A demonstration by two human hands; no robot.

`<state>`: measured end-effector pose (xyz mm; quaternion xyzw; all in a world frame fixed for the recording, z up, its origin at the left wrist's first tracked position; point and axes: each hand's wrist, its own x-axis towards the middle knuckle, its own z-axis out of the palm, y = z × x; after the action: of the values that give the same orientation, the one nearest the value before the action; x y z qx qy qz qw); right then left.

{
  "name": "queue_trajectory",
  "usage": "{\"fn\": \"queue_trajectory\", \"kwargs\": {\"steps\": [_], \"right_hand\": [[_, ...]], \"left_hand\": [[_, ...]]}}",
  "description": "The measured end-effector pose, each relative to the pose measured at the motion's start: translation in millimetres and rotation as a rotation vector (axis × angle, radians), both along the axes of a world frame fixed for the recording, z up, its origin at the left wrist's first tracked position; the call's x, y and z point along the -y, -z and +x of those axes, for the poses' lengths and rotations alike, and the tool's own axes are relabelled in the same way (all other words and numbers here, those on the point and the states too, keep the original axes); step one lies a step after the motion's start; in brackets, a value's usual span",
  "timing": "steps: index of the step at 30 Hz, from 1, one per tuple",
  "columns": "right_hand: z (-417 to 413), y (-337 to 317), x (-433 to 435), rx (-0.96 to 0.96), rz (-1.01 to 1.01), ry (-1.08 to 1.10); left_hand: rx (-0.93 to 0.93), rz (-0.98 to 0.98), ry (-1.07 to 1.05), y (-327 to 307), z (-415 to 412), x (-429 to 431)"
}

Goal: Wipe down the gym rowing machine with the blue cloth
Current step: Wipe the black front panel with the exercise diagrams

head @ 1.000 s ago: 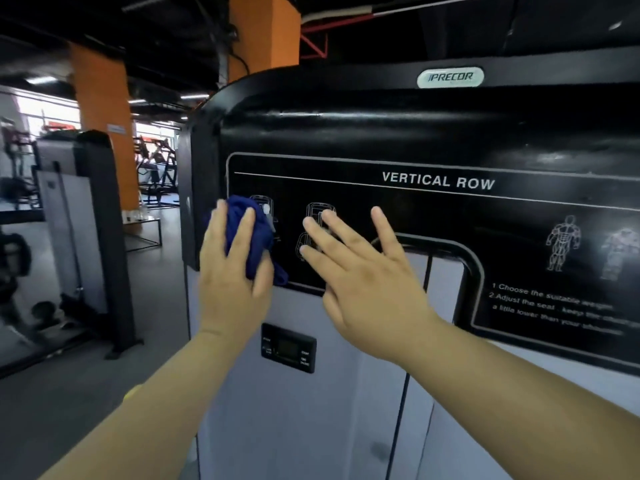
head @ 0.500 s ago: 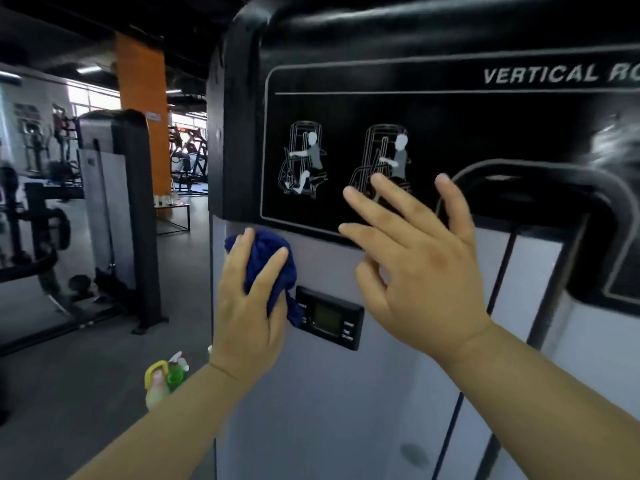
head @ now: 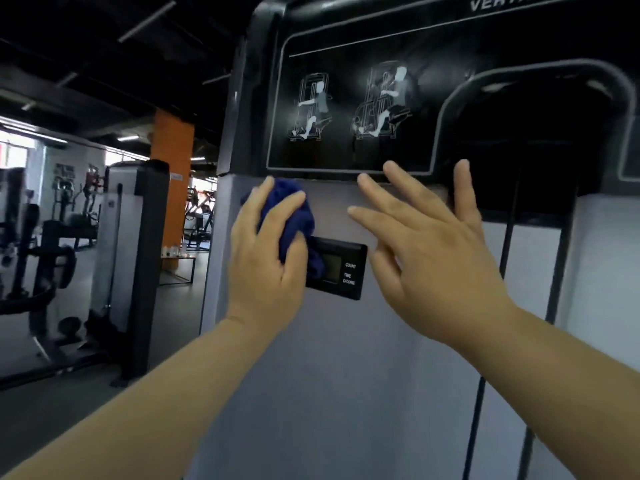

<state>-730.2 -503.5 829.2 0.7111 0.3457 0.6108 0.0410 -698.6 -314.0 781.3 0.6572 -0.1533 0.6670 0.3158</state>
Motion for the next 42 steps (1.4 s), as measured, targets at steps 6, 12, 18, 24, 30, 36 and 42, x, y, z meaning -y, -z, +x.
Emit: {"fn": "queue_trajectory", "kwargs": {"steps": [6,12,18,24,30,36,42], "right_hand": [[8.9,10.1,1.2,0.017,-0.015,0.034],[10.7,9.8,3.2,0.099,0.077,0.062],[4.5,15.8,3.8,0.085,0.085,0.151],[-1.4,16.9,2.8,0.032,0.094,0.192],[-5.1,23.3,0.7,0.006,0.108,0.226],[-10.1,32.6,2.2,-0.058,0.097,0.326],[-6.8,45.1,1.8,-0.049,0.094,0.350]], "left_hand": [[0.032,0.069,0.036,47.1,6.2,-5.7],[0.077,-0.076,0.053,-42.3,-5.4,16.2],[0.237,0.197,-0.007,32.2,3.5,21.7],[0.107,0.078,0.022,-32.5,-10.3,31.4],[0.211,0.125,0.047,44.3,10.5,5.6],[0.130,0.161,-0.003,91.4,22.7,-13.6],[0.080,-0.082,-0.078,50.3,24.3,-38.3]]}}
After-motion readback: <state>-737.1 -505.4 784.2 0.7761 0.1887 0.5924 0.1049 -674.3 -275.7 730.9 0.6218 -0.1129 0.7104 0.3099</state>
